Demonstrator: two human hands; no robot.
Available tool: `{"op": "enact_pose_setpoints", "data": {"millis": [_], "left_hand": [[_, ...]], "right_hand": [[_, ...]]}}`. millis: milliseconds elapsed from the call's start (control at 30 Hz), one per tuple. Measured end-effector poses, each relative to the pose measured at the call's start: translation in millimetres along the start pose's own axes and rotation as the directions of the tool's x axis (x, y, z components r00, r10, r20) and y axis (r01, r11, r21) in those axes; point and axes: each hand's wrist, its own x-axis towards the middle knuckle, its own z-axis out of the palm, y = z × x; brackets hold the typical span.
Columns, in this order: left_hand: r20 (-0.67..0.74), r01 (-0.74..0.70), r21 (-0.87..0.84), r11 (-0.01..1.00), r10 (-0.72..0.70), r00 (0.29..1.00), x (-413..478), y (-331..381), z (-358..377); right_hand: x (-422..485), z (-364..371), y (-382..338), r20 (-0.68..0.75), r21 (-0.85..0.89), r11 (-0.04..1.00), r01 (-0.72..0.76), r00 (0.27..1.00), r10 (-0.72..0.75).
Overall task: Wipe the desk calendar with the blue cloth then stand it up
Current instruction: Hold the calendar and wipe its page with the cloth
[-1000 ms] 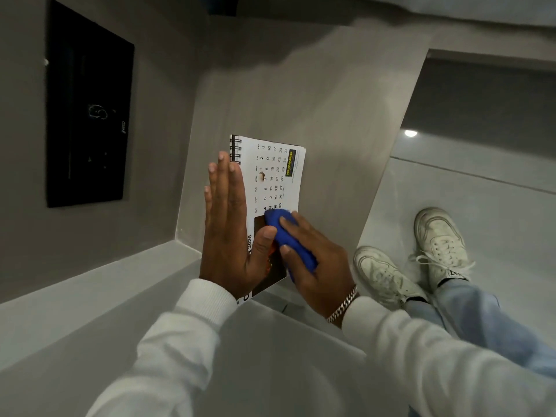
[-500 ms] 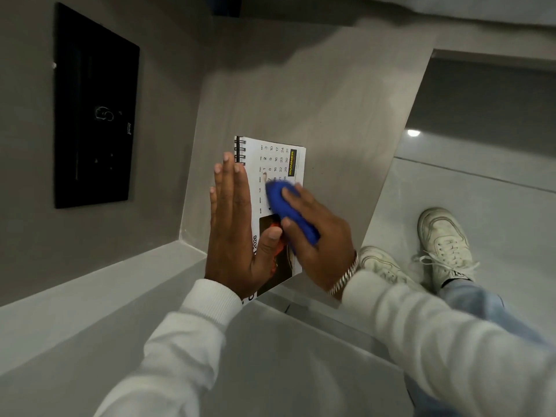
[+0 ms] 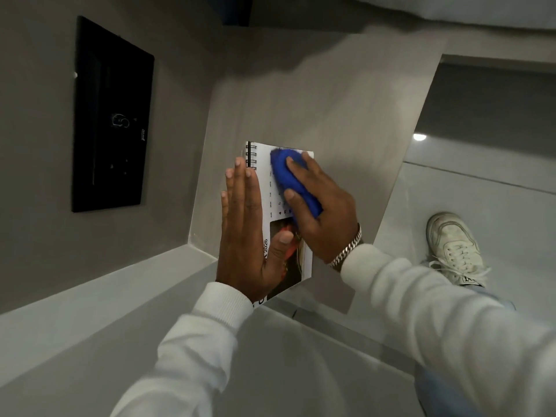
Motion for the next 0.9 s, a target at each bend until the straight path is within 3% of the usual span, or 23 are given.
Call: {"op": "enact_pose_setpoints", "data": {"millis": [267, 500, 700, 800, 900], "left_hand": [[-0.019, -0.03, -0.03, 0.999, 0.029, 0.999, -0.2, -5.4, 2.2], [-0.01, -0.059, -0.028, 0.998, 0.059, 0.998, -1.3, -7.2, 2.5], [-0.013, -0.041, -0.039, 0.998, 0.04, 0.999, -1.8, -6.4, 2.3], [-0.014, -0.04, -0.025, 0.999, 0.04, 0.999, -2.2, -7.4, 3.2], [-0.024, -0.051, -0.017, 0.999, 0.051, 0.998, -3.6, -8.3, 4.1]], "right_hand": [[-75.3, 7.9, 13.4, 0.16, -0.002, 0.999, 0.043, 0.986, -0.043], [-4.9, 12.3, -3.1, -0.005, -0.07, 0.991, 0.117, 0.993, -0.117], [7.8, 19.8, -0.1, -0.092, -0.053, 0.998, -0.021, 0.996, 0.016], [-7.4, 16.1, 5.4, -0.043, -0.071, 0.991, -0.115, 0.993, 0.112], [-21.1, -0.2, 6.6, 0.115, -0.141, 0.985, -0.103, 0.986, 0.119]]}}
